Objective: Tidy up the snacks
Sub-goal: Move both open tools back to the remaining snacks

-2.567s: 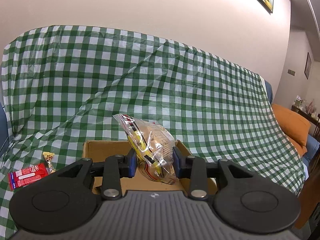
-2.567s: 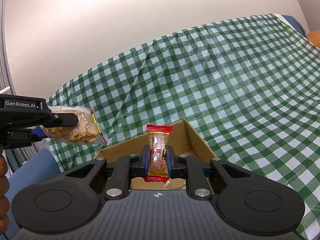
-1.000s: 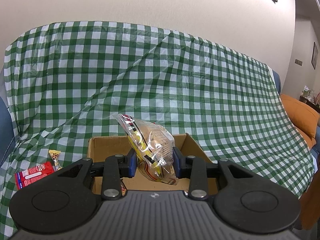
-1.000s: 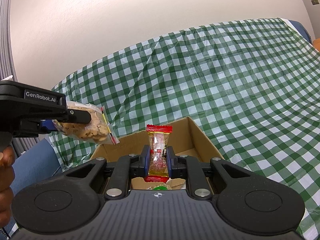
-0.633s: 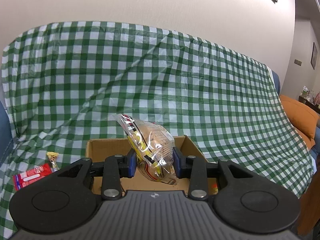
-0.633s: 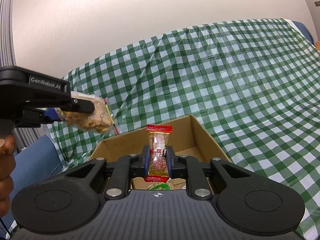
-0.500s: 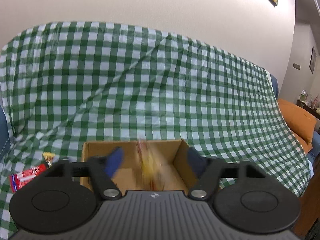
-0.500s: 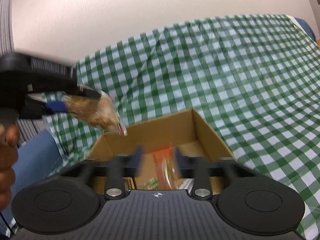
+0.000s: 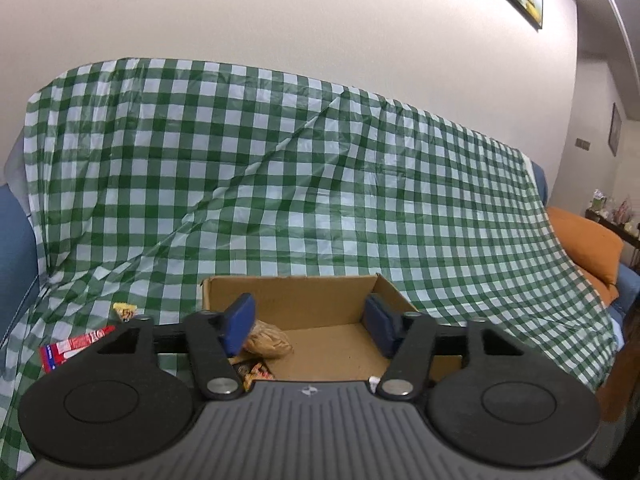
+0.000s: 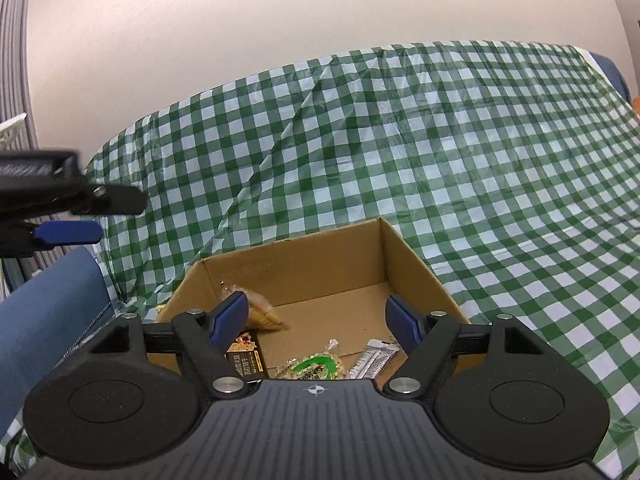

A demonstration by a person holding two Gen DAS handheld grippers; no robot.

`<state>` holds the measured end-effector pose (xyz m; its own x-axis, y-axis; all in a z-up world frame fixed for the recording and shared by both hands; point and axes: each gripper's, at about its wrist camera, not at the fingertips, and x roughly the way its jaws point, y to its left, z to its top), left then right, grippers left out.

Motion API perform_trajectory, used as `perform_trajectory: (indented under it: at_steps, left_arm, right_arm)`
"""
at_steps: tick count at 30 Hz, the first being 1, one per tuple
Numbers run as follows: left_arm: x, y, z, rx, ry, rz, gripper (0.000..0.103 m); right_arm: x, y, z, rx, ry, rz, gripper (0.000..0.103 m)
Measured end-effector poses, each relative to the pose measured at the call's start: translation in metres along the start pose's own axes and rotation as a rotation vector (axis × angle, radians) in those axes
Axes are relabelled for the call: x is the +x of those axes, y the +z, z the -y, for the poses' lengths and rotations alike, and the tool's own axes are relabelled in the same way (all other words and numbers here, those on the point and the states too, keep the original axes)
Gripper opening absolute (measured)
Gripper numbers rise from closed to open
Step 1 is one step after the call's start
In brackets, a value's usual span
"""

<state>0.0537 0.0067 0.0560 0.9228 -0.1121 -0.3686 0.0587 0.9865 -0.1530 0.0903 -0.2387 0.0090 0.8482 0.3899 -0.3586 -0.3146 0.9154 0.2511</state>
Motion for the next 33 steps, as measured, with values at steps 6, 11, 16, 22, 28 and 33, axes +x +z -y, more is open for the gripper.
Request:
perform_trajectory:
  at_steps: [6,11,16,22,28,33]
  left_arm:
    - [-0.025,-0.014,-0.039,-0.009,-0.029,0.005,0.034]
    - [-0.038,-0.033,-0.08,0.015,-0.017,0.007,0.017]
    - [-0.035,-0.052,-0.126,0.062,0.013,-0.003,0.011]
    - [-0.011,-0.07,-0.181,0.055,0.094,-0.021,0.011]
    - [0.029,-0.074,-0.225,-0.017,0.222,-0.091,0.011]
    - [0.055,-0.076,-0.236,0.015,0.277,-0.145,0.012]
  right_arm:
    - [-0.006,-0.001,-0.014,-0.046,0.004,0.006,0.066]
    - [-0.011,0.003,-0.024,-0.018,0.023,-0.001,0.037]
    - [-0.018,0.01,-0.043,-0.014,0.047,0.002,0.034]
    - [-0.027,0.021,-0.062,-0.01,0.09,0.002,0.034]
    - [-0.024,0.025,-0.079,-0.019,0.115,-0.024,0.034]
    - [-0.018,0.028,-0.091,-0.035,0.148,-0.057,0.034]
